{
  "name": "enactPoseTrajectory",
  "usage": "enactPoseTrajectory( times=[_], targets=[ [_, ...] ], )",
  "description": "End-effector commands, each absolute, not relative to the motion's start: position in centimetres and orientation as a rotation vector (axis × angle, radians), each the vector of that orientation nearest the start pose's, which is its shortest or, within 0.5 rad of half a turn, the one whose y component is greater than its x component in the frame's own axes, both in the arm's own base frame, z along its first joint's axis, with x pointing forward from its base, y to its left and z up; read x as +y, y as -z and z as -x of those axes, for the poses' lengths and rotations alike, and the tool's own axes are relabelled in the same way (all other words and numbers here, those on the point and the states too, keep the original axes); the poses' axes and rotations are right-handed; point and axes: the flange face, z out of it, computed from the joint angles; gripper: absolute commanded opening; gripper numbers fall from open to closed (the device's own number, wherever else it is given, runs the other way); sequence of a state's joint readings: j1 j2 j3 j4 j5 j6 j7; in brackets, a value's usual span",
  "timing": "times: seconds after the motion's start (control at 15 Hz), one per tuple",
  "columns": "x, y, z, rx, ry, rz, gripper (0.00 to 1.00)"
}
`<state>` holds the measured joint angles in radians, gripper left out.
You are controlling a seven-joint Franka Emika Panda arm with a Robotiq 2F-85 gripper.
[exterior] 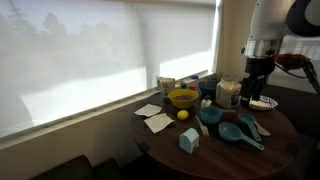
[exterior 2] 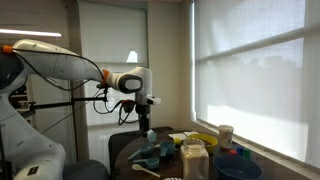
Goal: Remove the two small blue measuring spoons from the big blue measuring spoon
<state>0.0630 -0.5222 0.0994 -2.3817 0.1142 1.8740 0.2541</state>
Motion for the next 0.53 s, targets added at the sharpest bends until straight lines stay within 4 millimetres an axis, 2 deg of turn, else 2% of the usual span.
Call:
enactPoseTrajectory(
  times=[0.0,0.47],
  targets=[
    [5.7,-53.7,-38.3,0.084,0.041,3.108,1.0],
    [3.7,-55.3,-38.1,-0.183,0.076,3.154,1.0]
  ],
)
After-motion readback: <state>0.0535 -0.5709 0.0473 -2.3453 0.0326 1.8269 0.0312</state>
